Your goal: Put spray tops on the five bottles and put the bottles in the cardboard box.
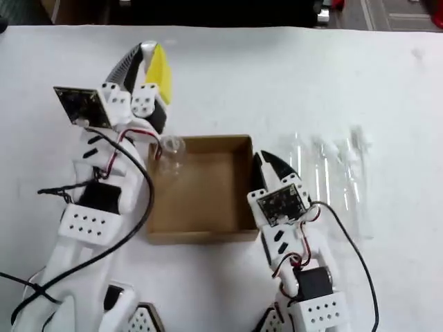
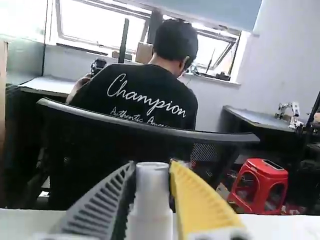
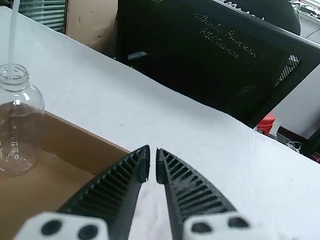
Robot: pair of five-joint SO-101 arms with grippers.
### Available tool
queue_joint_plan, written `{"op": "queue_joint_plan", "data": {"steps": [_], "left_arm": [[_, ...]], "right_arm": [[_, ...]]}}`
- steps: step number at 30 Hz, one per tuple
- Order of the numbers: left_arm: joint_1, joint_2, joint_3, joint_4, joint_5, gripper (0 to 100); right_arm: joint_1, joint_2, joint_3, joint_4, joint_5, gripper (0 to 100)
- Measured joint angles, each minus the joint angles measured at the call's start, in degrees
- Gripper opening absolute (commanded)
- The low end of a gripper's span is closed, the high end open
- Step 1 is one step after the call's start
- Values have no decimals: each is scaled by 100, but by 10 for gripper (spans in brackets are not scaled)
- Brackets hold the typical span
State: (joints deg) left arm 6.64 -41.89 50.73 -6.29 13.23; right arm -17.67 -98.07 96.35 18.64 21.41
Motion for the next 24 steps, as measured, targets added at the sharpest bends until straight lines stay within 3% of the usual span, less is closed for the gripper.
{"op": "queue_joint_plan", "data": {"steps": [24], "left_arm": [[-193, 18, -220, -9, -26, 24]], "right_arm": [[0, 0, 0, 0, 35, 15]]}}
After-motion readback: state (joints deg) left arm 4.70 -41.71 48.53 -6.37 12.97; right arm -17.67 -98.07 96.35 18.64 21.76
